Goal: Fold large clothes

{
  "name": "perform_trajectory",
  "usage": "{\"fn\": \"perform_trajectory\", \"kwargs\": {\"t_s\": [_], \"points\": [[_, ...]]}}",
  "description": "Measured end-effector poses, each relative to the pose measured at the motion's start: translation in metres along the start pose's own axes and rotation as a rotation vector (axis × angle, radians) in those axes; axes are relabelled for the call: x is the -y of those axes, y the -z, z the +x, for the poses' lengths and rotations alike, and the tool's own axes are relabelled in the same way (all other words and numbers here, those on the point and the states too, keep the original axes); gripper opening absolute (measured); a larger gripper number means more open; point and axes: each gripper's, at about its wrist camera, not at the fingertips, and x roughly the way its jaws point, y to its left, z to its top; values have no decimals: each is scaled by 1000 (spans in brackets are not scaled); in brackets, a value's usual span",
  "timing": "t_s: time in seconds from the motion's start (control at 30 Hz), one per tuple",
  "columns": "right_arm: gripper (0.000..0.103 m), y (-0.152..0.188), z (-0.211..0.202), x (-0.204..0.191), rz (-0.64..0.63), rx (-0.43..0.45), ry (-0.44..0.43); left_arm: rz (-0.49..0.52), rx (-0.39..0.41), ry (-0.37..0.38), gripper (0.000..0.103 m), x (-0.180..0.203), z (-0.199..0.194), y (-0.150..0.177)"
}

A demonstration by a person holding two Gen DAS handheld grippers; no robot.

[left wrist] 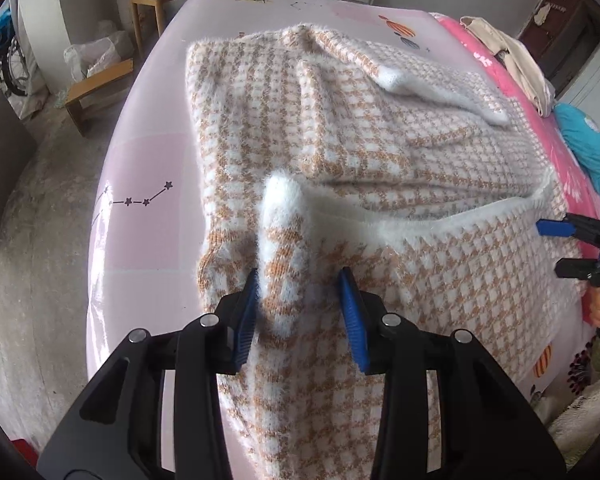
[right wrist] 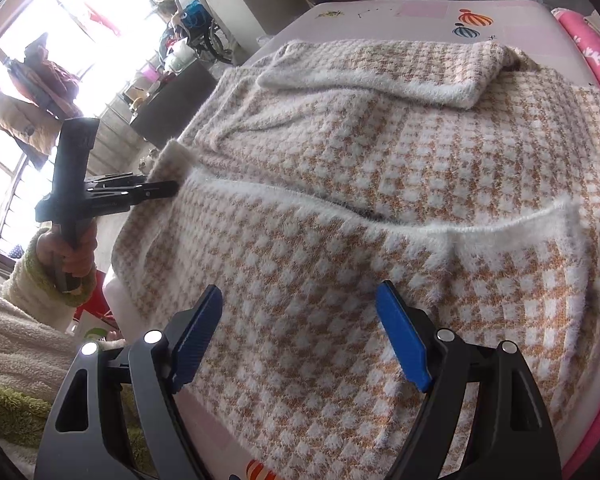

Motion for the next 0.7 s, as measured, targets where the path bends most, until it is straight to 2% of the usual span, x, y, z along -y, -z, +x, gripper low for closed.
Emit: {"fn": "perform_trajectory", "kwargs": {"t_s": [0.13,0.23,0.27,0.4,0.7], "points": [[77,2,-30,10,21,79,20,89,-4,-136,38,21,1,-1],[76,5,-52,28,62,122,95,118,-2,-192,38,31,1,0],[73,6,-58,36,84,129,117,124,1,-204,38,33,1,0],[65,13,-71,59,157,139,178,122,-1,-227,38,34,1,0],[52,16,-61,82,213,109,257,115,-5,-232,38,34,0,0]]}}
